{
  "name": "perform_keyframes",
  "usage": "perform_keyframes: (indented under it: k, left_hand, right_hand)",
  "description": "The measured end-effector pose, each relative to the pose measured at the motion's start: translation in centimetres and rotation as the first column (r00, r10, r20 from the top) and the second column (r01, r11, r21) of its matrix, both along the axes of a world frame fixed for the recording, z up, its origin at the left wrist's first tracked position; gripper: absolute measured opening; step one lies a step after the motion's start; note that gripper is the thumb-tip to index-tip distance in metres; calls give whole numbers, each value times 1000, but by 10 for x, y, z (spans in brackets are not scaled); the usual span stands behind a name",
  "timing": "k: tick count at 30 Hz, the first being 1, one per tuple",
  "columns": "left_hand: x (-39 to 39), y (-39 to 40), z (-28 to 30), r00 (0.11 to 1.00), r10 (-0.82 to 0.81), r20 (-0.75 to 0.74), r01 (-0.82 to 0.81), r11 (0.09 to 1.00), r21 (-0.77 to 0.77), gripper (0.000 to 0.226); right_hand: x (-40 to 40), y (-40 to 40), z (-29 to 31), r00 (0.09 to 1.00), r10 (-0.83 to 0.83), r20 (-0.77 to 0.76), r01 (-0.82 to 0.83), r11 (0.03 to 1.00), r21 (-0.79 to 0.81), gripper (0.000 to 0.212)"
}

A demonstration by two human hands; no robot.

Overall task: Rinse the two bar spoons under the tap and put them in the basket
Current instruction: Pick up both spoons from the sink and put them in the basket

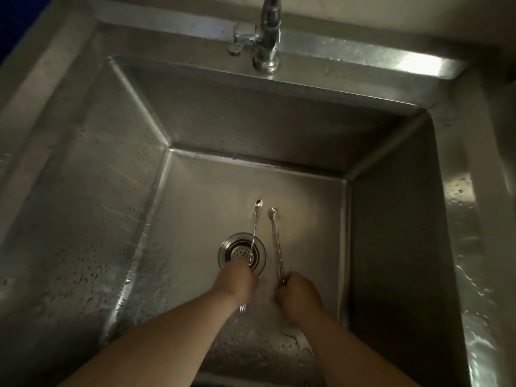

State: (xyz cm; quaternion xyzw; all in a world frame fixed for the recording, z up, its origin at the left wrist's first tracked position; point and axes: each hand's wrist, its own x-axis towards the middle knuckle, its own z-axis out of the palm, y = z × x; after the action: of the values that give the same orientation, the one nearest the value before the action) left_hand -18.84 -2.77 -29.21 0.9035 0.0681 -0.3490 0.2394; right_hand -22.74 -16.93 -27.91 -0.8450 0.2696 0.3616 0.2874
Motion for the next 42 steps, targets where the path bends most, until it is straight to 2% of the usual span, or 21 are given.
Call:
perform_keyframes:
  k: [2,5,11,18,26,30,34,40,42]
  left_hand:
    - [1,7,11,996,-39,74,39,999,1,22]
    - [5,18,38,981,-63,183,66,998,-10,16]
    - [12,45,121,932,-74,356,108,991,-76,14]
    - [0,76,239,824,-93,559,180,978,-103,20]
    - [-25,87,372,717,-96,690,256,957,-133,31]
    - [-38,83,420,669,-126,732,303,946,-115,26]
    - [-44,68,446,672,-129,729,334,931,-144,29]
    - [-43,8,481,718,-183,672,388,906,-168,17]
    - [-43,-26,491,755,-193,626,411,884,-222,14]
  right_hand:
    - [0,2,9,999,-6,44,5,1000,18,23]
    - [2,4,31,990,2,141,-6,1000,24,7]
    - [0,12,106,958,-21,286,18,1000,12,10]
    - [-24,31,222,845,-68,531,83,997,-5,9]
    - [-56,53,336,690,-110,716,100,993,57,13]
    - [-70,55,378,611,-100,785,101,994,48,12]
    - [-78,42,407,560,-96,823,133,991,25,12]
    - [-97,-17,444,559,-180,809,257,966,36,14]
    - [-106,-51,455,553,-192,811,329,944,-1,14]
